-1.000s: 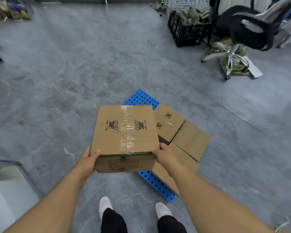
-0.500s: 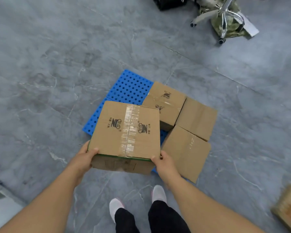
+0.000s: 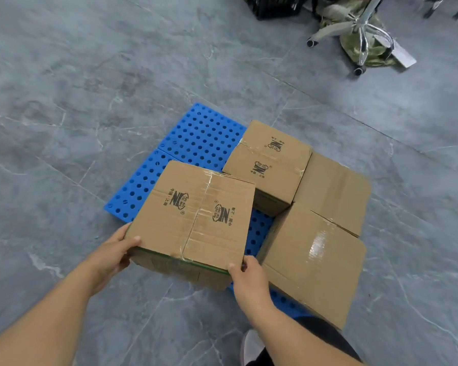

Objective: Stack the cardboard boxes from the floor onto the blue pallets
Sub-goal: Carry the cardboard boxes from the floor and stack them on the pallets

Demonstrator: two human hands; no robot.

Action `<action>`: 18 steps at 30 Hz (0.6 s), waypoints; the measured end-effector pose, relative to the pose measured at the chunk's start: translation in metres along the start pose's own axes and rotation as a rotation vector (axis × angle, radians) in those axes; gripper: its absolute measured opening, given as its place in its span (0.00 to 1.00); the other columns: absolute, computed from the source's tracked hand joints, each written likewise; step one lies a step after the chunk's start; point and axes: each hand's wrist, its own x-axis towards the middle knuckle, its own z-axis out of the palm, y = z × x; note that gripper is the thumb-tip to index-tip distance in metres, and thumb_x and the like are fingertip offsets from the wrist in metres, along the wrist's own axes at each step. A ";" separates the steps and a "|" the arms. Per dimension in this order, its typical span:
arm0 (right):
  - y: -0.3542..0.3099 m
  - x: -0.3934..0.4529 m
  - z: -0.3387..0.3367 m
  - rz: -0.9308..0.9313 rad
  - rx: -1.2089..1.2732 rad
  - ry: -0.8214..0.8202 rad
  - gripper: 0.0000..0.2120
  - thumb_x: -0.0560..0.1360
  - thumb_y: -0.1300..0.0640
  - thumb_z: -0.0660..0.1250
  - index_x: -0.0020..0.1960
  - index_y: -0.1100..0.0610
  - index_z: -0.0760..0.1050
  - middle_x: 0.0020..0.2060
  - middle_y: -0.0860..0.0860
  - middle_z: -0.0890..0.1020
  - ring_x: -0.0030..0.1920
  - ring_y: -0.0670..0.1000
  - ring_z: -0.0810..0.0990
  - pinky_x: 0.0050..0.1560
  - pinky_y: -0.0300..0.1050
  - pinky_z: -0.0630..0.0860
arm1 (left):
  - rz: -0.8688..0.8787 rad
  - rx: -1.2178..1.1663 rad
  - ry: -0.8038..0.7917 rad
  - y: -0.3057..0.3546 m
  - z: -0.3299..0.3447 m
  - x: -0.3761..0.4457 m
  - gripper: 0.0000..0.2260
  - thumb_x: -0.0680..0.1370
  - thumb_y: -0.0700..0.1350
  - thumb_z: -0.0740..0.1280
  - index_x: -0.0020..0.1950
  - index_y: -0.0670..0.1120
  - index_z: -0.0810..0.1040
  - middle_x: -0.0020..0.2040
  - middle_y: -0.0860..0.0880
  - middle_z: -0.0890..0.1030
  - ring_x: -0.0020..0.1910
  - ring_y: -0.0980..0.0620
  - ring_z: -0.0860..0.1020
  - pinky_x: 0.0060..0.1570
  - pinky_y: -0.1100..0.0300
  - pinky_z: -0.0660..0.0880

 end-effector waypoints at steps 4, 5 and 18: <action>0.028 0.029 0.023 -0.004 -0.030 0.051 0.07 0.78 0.54 0.59 0.49 0.58 0.70 0.39 0.50 0.75 0.36 0.47 0.70 0.36 0.44 0.66 | 0.044 0.032 -0.035 -0.020 0.006 0.042 0.18 0.80 0.42 0.60 0.68 0.55 0.67 0.53 0.50 0.73 0.52 0.50 0.70 0.61 0.55 0.64; 0.029 0.034 0.025 -0.001 -0.052 0.059 0.08 0.78 0.54 0.58 0.49 0.58 0.70 0.38 0.50 0.74 0.35 0.47 0.69 0.35 0.44 0.66 | 0.037 0.040 -0.038 -0.021 0.006 0.047 0.19 0.80 0.42 0.60 0.69 0.55 0.66 0.54 0.49 0.73 0.53 0.49 0.70 0.62 0.55 0.64; 0.066 0.086 0.040 0.038 -0.260 0.170 0.04 0.78 0.62 0.56 0.44 0.58 0.64 0.37 0.51 0.70 0.37 0.51 0.70 0.33 0.42 0.66 | 0.160 0.198 -0.186 -0.058 0.029 0.119 0.21 0.80 0.43 0.59 0.72 0.56 0.62 0.64 0.49 0.70 0.62 0.47 0.70 0.63 0.52 0.66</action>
